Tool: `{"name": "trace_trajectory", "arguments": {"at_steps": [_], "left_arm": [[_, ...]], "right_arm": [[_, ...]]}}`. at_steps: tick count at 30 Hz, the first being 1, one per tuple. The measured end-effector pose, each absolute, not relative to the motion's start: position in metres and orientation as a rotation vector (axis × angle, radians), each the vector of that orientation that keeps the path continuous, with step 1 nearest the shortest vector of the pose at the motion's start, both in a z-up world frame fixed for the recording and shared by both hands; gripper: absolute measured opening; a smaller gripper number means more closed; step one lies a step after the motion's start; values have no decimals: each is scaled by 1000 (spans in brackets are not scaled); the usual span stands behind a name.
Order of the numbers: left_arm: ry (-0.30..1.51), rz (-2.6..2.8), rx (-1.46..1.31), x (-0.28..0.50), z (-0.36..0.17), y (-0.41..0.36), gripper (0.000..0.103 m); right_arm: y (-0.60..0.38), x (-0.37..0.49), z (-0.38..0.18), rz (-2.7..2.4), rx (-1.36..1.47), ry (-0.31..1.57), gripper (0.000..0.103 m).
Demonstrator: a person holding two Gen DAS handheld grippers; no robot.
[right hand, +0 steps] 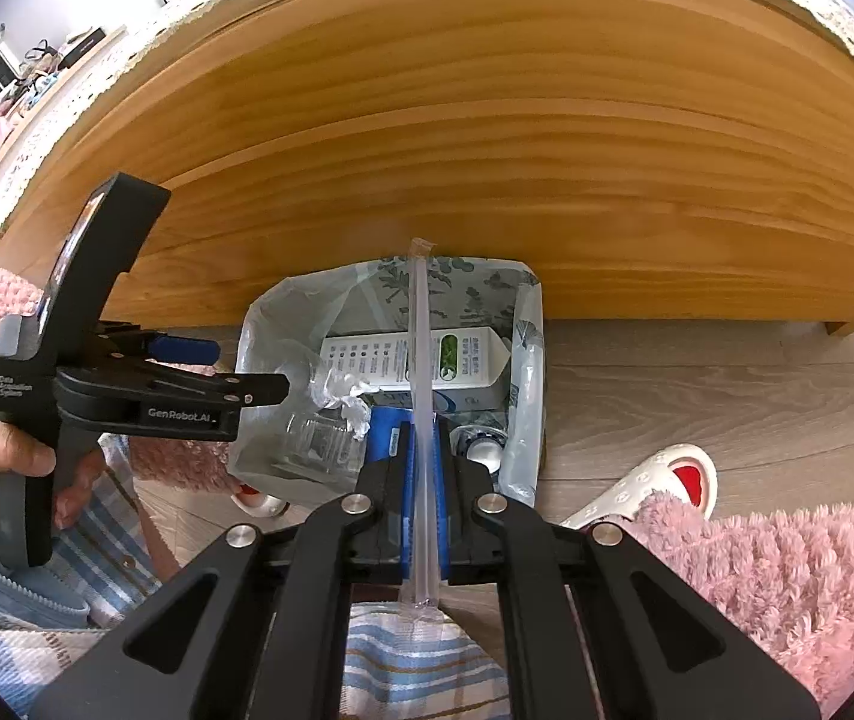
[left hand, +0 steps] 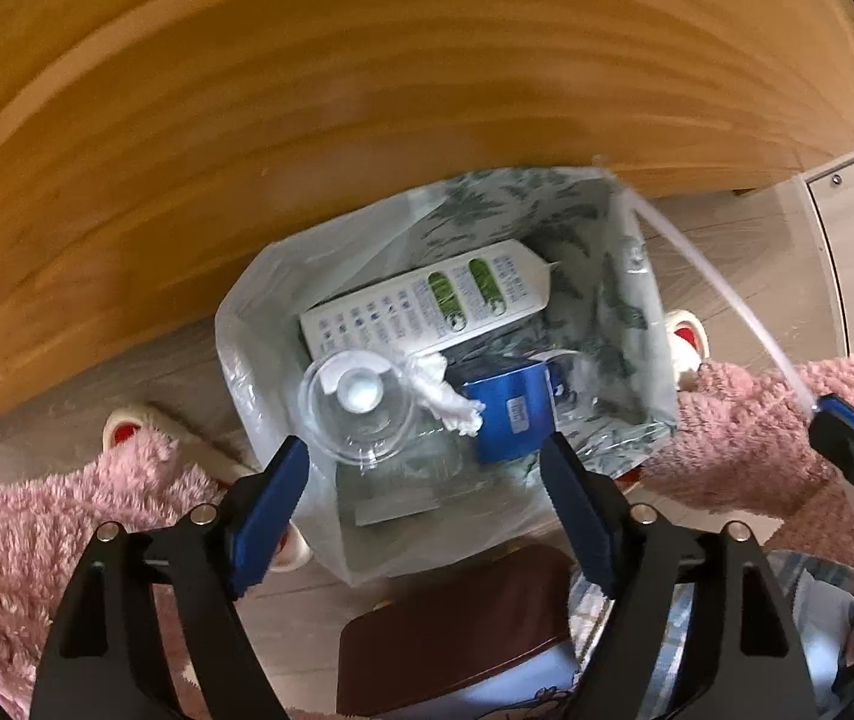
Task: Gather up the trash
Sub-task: 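Open the left tool to drop the white tissue into the bag, then lower the straw into the bag and open the right tool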
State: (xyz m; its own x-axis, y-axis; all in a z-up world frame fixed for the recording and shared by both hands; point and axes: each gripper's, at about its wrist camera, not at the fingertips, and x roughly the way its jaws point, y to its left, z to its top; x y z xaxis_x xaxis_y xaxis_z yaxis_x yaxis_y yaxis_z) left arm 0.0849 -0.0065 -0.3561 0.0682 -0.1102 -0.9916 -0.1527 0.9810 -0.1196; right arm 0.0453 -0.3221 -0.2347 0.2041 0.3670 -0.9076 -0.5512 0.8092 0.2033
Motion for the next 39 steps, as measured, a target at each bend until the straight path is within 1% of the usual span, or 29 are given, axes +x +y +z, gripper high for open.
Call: {"name": "trace_trajectory", "arguments": {"at_steps": [4,15,29,39], "left_arm": [[1519,38,-224,84,-359,-5,77],[1517,31,-275,84,-356,-2,77],[1482,4,-289,86,-345,-2,77],[1476,1,-306,86,-345,-1,77]], "right_arm": [[-321,45,-238,636,-190,1220,6],[-316,67,-270,538,-174,1357,6],[-288,98,-316,437,-240,1421,6],[-272,103,-357,391,-313,1456,6]]}}
